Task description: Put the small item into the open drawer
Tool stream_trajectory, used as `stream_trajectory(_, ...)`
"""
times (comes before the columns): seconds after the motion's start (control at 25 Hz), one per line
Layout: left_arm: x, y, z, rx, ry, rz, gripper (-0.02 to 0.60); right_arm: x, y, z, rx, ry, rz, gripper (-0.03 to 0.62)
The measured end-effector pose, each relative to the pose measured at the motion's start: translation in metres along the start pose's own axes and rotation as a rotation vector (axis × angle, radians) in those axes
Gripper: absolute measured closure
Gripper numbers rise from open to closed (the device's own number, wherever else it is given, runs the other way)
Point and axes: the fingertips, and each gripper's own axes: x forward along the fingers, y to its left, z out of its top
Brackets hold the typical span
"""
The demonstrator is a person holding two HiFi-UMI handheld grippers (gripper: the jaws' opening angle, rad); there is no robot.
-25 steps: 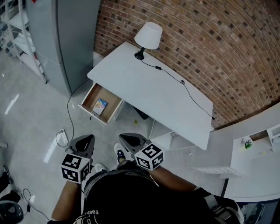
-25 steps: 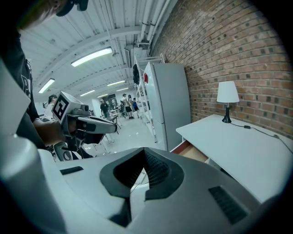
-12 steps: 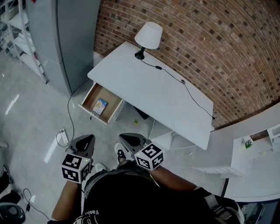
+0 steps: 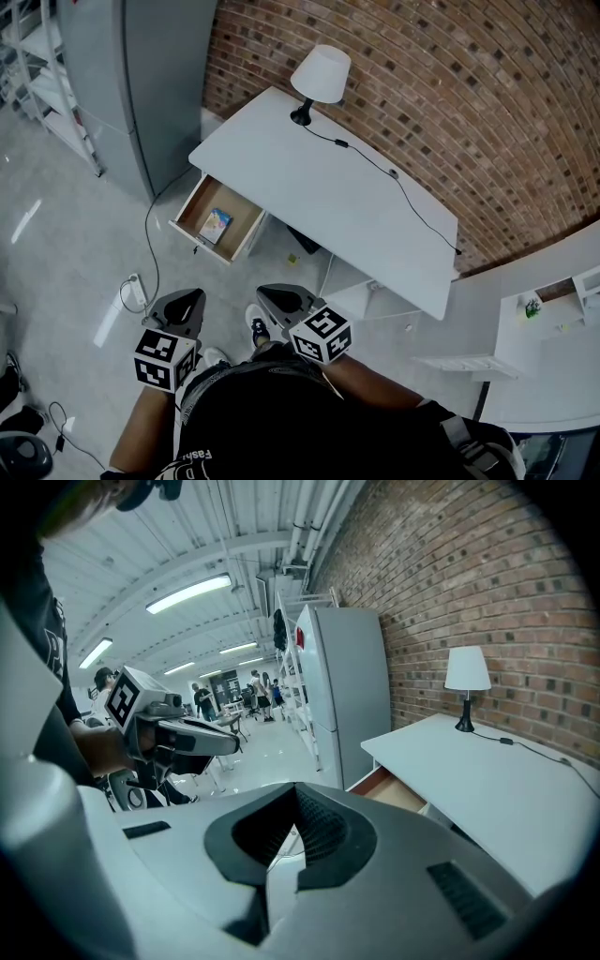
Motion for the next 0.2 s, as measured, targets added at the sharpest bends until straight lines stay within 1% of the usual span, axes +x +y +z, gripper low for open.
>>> stream_trajectory(0.2, -0.0032, 0.0046, 0.0032, 0.003, -0.005, 0.006, 0.565, 0.0017, 0.0023, 0.0022, -0.005, 0.0, -0.003, 0.589)
